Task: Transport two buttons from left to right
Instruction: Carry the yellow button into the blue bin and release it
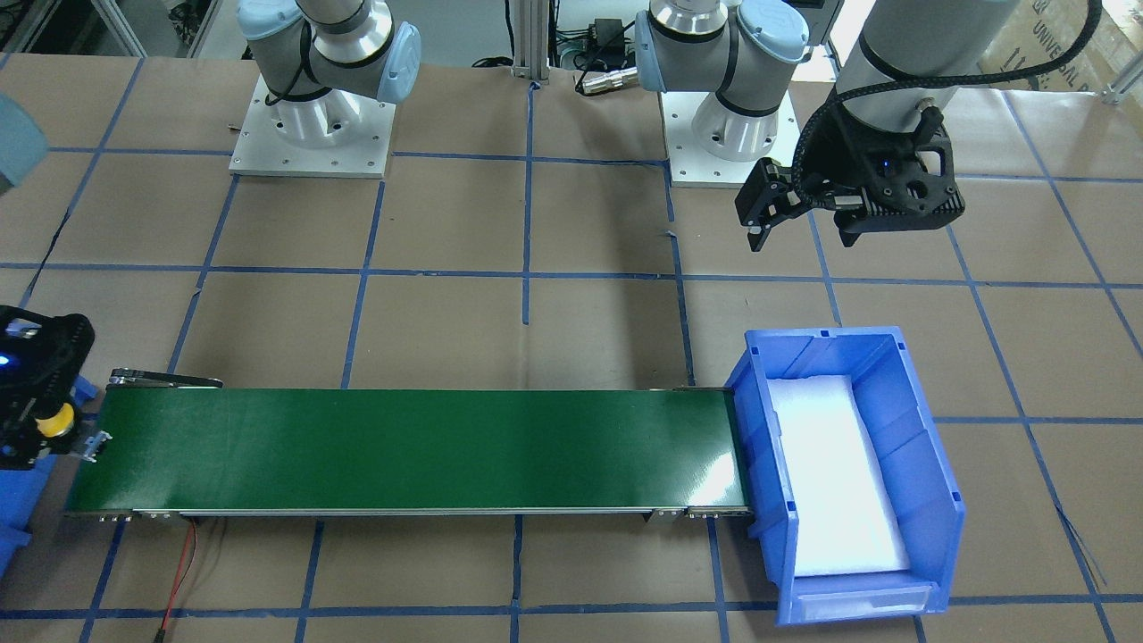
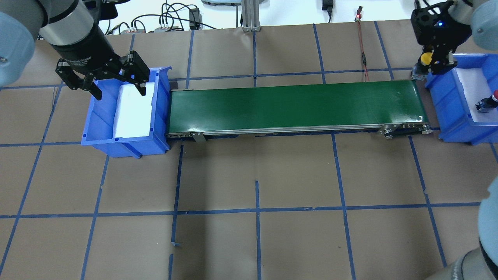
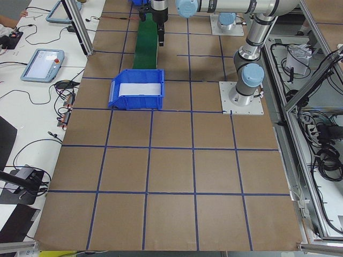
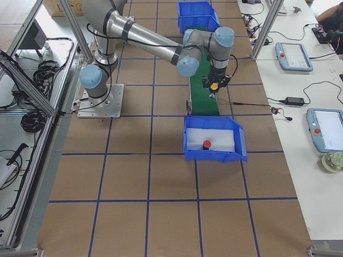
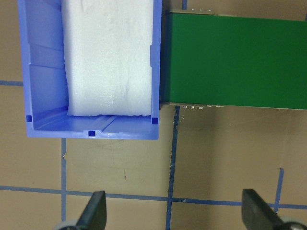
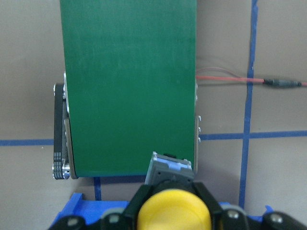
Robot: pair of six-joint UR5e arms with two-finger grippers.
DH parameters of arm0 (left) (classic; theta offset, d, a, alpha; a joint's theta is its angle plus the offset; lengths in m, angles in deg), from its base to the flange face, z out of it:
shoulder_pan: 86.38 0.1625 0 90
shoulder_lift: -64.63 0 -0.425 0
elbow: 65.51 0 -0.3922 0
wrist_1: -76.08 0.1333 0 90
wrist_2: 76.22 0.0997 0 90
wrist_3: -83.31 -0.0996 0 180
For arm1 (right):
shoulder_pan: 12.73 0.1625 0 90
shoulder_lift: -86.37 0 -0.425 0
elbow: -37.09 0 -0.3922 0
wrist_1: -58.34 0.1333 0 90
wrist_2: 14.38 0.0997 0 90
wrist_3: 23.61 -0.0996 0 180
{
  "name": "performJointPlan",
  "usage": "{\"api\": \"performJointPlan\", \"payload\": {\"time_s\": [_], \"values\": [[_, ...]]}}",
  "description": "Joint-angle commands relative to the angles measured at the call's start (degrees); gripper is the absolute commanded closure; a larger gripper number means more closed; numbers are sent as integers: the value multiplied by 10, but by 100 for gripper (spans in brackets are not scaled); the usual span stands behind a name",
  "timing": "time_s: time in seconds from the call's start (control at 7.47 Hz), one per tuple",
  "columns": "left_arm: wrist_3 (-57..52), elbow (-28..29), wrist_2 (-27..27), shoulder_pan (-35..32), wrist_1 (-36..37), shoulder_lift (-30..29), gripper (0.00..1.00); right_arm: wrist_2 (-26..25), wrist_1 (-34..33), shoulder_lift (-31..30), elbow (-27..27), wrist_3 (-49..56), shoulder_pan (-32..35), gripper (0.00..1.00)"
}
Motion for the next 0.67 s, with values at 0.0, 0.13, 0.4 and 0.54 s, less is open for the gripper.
{"api": "performJointPlan", "payload": {"time_s": [0.0, 0.13, 0.4, 0.54], "values": [[1, 2, -1, 0, 1, -1, 0, 9, 41, 0, -47, 43, -67, 96], [0, 1, -1, 0, 1, -1, 0, 8, 40, 0, -51, 73, -95, 96], [0, -1, -1, -2, -2, 0, 0, 24, 33, 11, -42, 139, -138, 96], [0, -8, -1, -3, -3, 1, 0, 26, 28, 34, -42, 144, -142, 96]]}}
